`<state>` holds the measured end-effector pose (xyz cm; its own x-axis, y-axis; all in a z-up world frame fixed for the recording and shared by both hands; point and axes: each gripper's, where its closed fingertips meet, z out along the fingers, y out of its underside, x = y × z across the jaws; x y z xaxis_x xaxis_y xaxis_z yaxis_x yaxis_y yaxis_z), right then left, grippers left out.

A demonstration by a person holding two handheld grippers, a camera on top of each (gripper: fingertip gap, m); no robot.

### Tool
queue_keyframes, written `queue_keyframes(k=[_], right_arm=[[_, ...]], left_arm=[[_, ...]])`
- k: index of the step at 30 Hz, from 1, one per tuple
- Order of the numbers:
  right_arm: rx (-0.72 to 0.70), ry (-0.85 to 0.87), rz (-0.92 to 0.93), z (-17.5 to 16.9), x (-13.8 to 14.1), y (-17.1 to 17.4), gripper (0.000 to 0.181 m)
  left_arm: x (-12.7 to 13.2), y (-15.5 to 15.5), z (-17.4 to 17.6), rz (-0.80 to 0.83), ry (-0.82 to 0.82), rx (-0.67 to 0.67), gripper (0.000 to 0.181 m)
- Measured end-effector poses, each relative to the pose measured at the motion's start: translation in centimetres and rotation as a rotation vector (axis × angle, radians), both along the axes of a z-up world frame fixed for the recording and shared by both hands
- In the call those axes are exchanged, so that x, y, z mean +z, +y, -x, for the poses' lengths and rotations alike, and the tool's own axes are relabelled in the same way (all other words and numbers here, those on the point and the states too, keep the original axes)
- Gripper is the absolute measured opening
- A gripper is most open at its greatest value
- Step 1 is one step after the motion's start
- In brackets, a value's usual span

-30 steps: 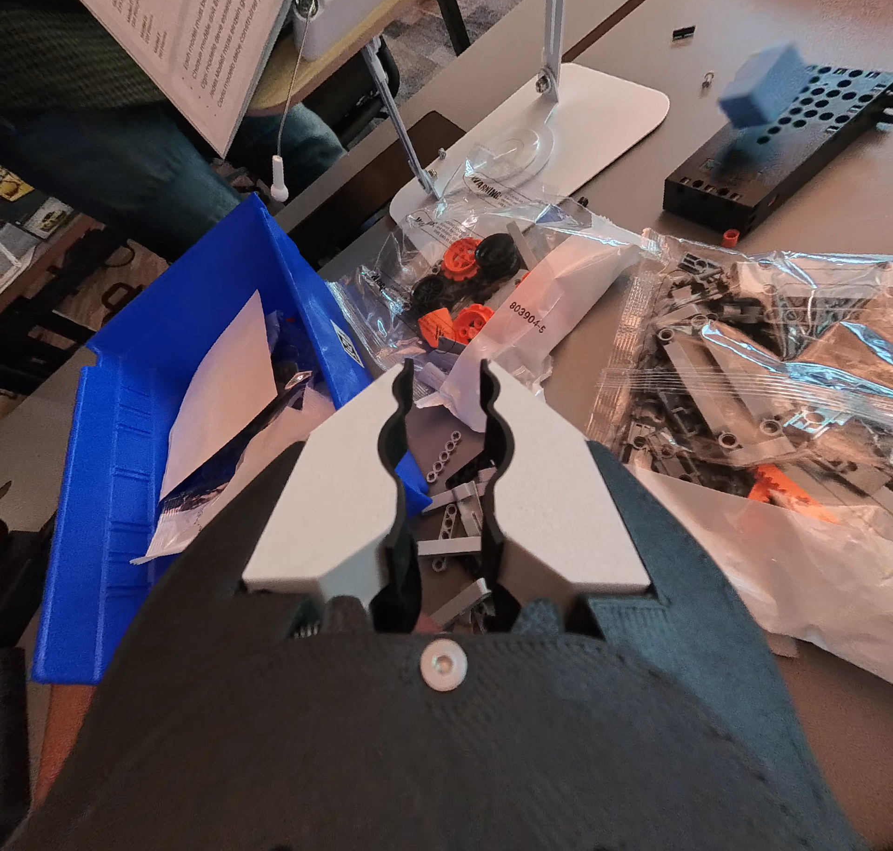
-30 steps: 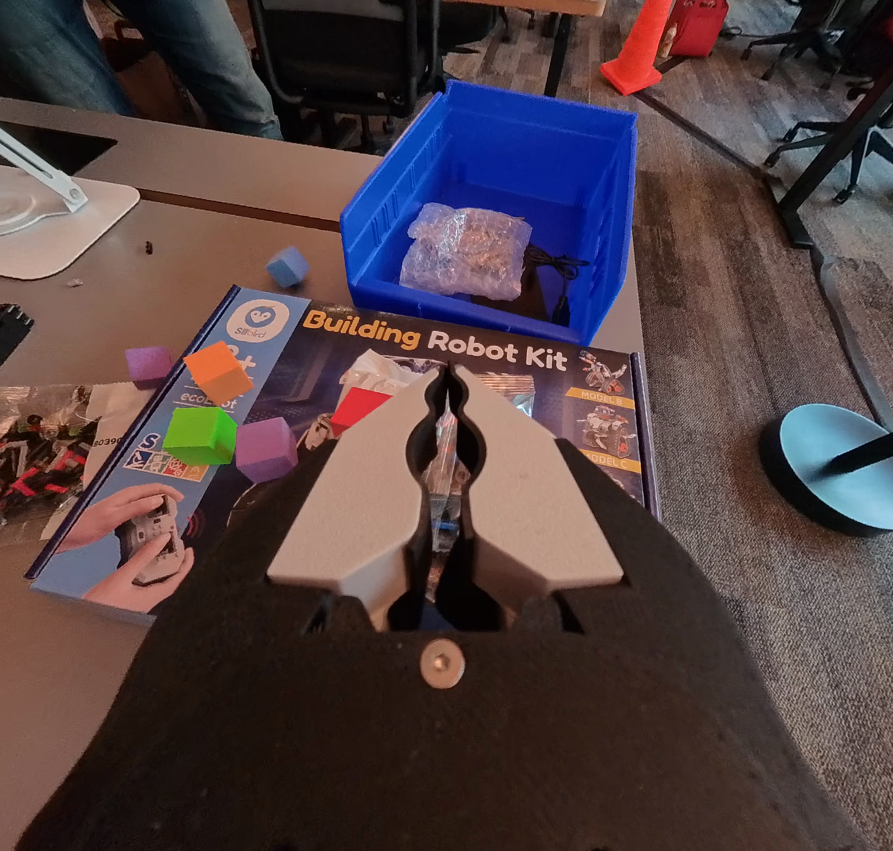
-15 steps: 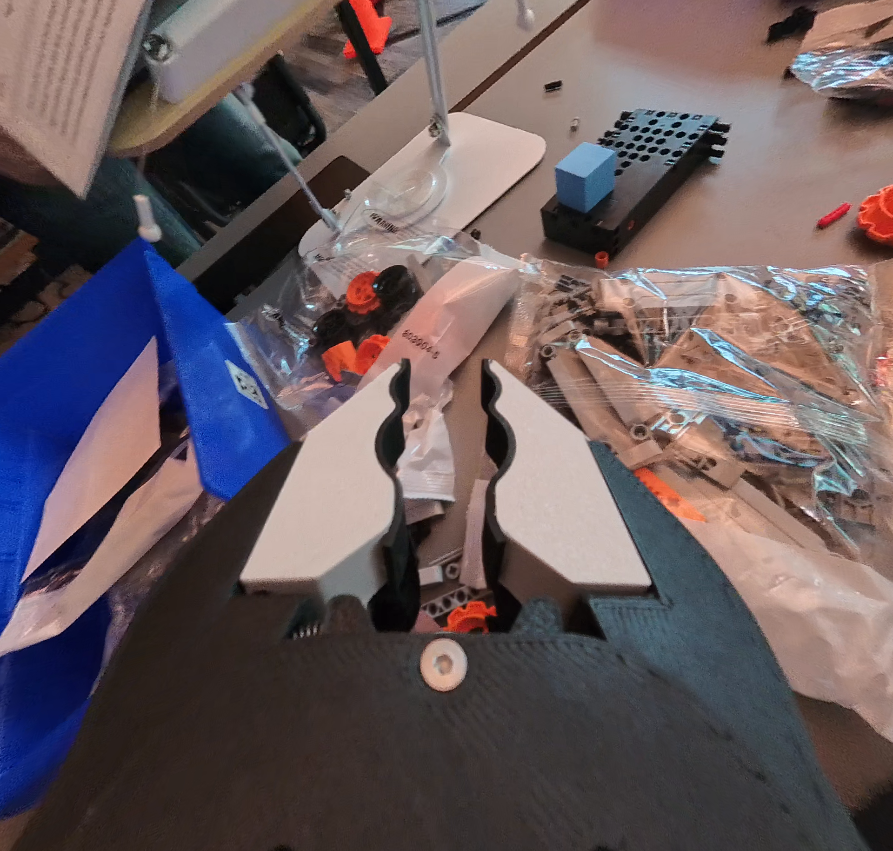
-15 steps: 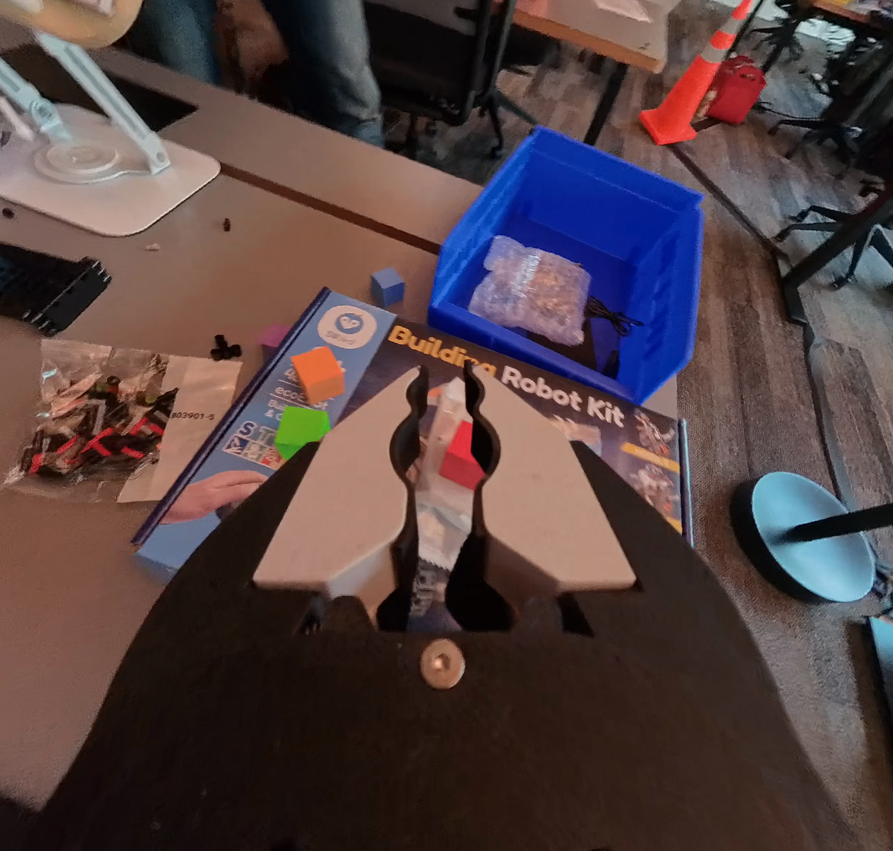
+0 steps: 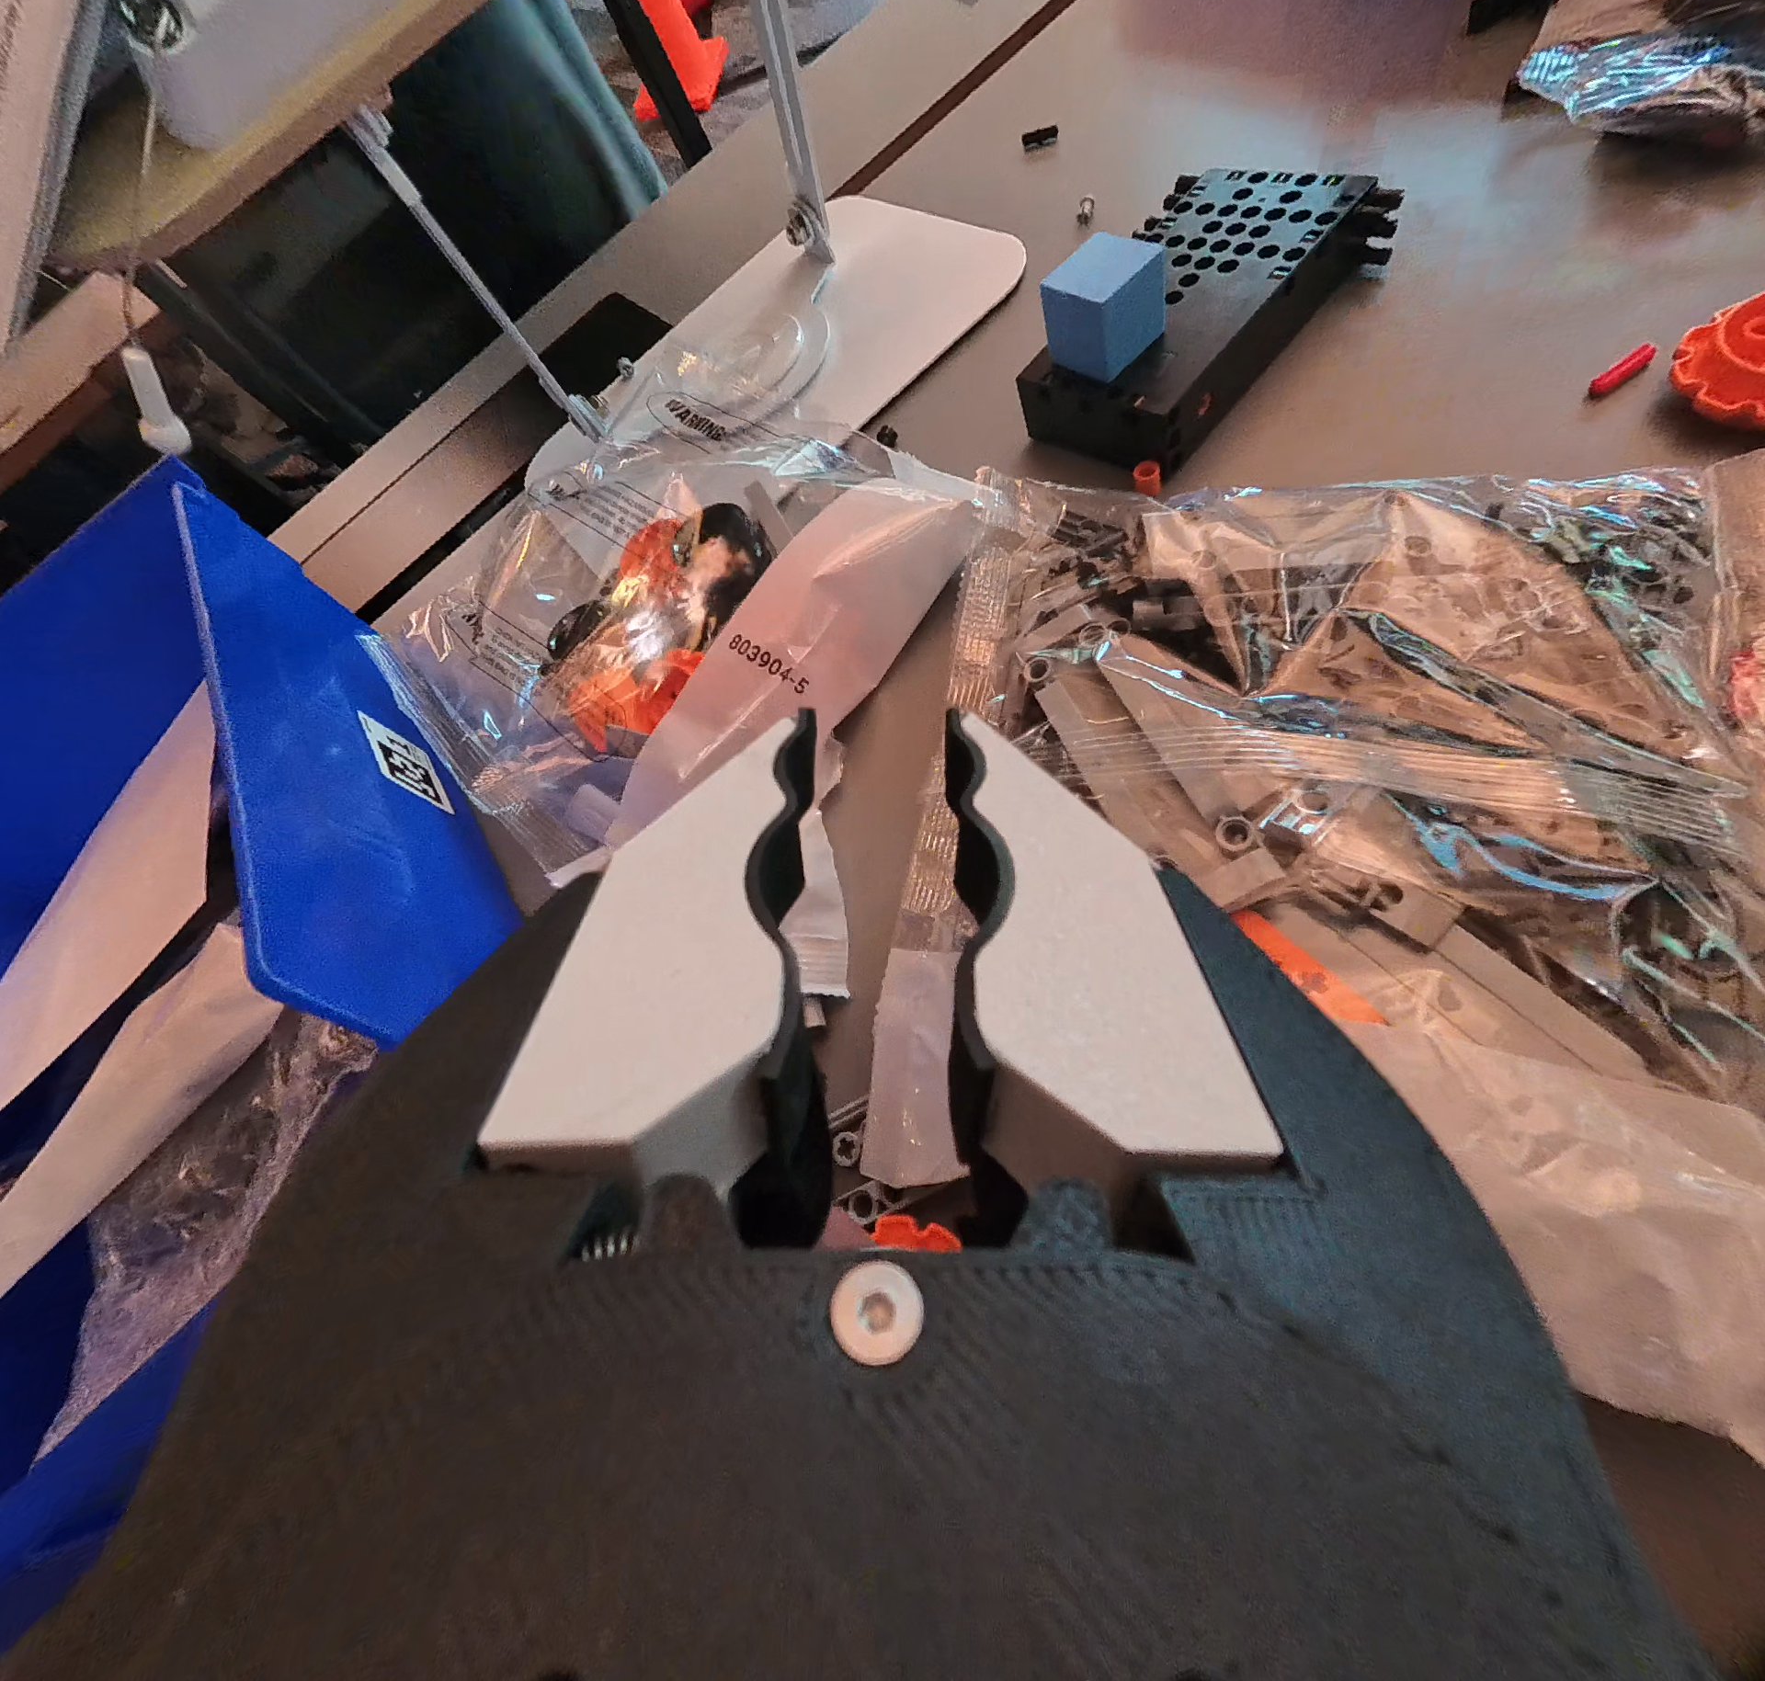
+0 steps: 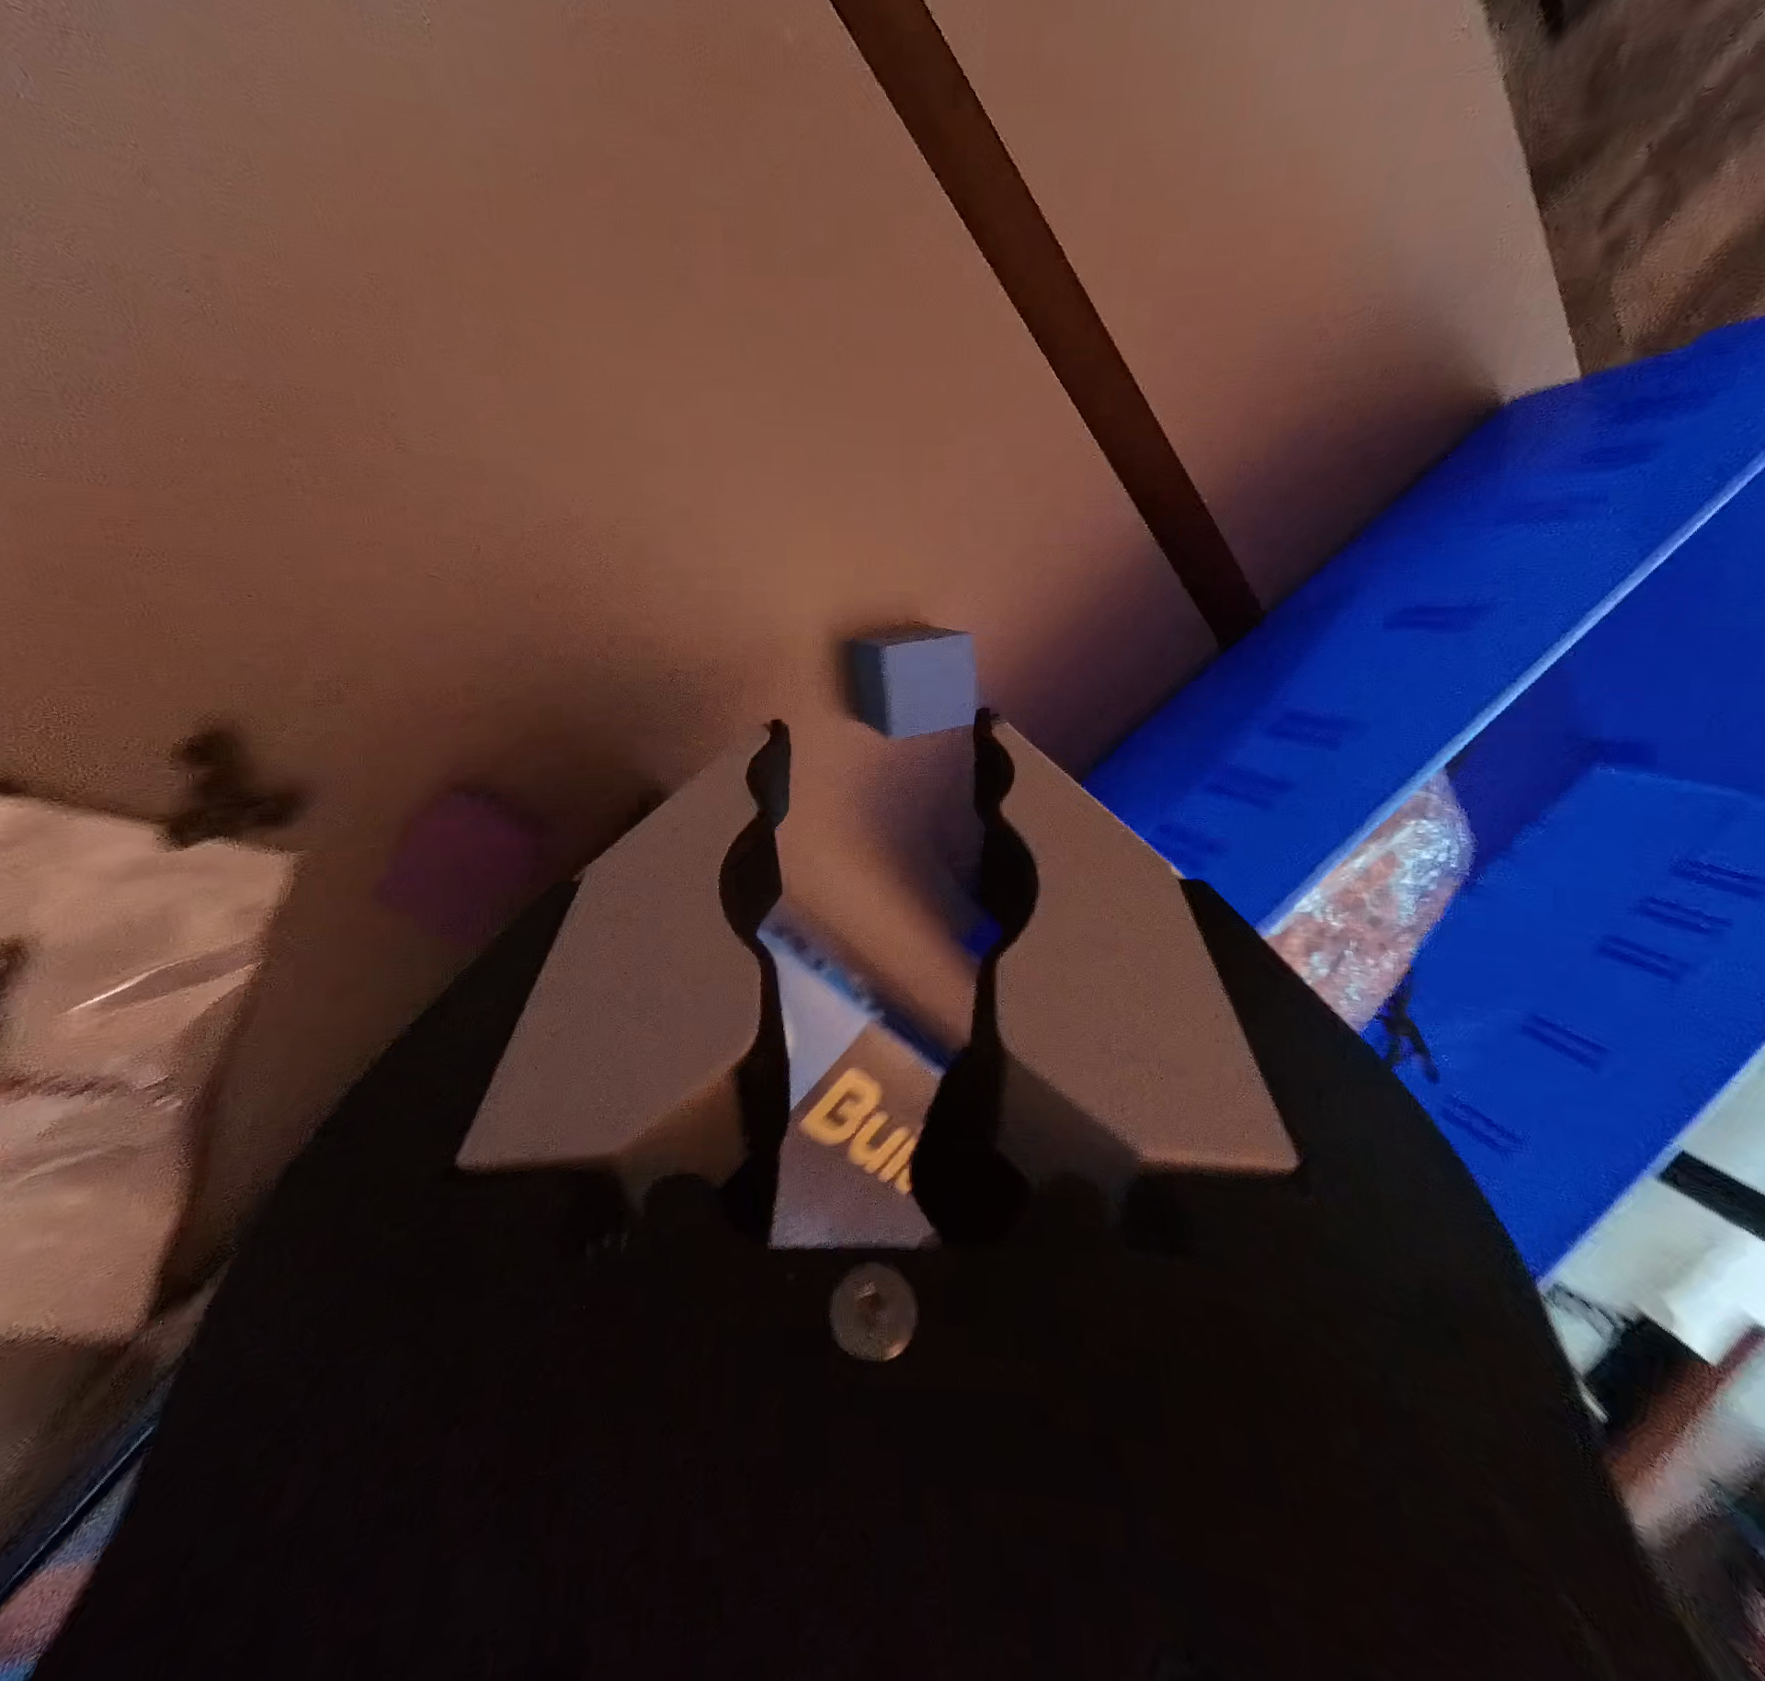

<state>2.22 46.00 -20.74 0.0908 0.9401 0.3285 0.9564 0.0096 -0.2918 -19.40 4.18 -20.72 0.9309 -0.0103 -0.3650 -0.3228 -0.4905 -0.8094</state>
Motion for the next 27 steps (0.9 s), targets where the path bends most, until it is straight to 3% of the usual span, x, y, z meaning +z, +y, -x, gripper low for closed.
queue_keyframes(k=[6, 11, 13, 16, 21, 24, 27], right_arm=[[-0.033, -0.172, -0.013, 0.4, -4.6, 2.9, 0.034], [-0.027, -0.18, 0.001, 0.4, -5.3, 3.1, 0.029], [-0.018, -0.141, -0.001, 0.3, -4.1, 2.7, 0.029], [0.023, -0.047, -0.019, -1.1, 0.2, 1.3, 0.028], [0.036, 0.012, -0.05, -9.5, 7.3, 0.0, 0.028], [0.034, -0.01, -0.053, -14.6, 8.4, 0.2, 0.028], [0.095, -0.01, -0.008, -16.3, 7.5, -0.8, 0.028]], left_arm=[[-0.5, 0.0, 0.4, -0.001, -0.032, 0.0, 0.025], [-0.4, -0.1, 0.7, -0.011, -0.026, 0.014, 0.025], [-0.2, -0.1, 0.9, -0.019, -0.02, 0.021, 0.025], [0.1, -0.1, 0.9, -0.03, -0.009, 0.027, 0.025], [0.1, 0.3, 0.5, -0.016, 0.009, 0.011, 0.025], [1.0, 0.5, 0.1, -0.015, 0.044, 0.001, 0.026], [2.3, 1.0, -1.9, -0.011, 0.033, -0.047, 0.027]])
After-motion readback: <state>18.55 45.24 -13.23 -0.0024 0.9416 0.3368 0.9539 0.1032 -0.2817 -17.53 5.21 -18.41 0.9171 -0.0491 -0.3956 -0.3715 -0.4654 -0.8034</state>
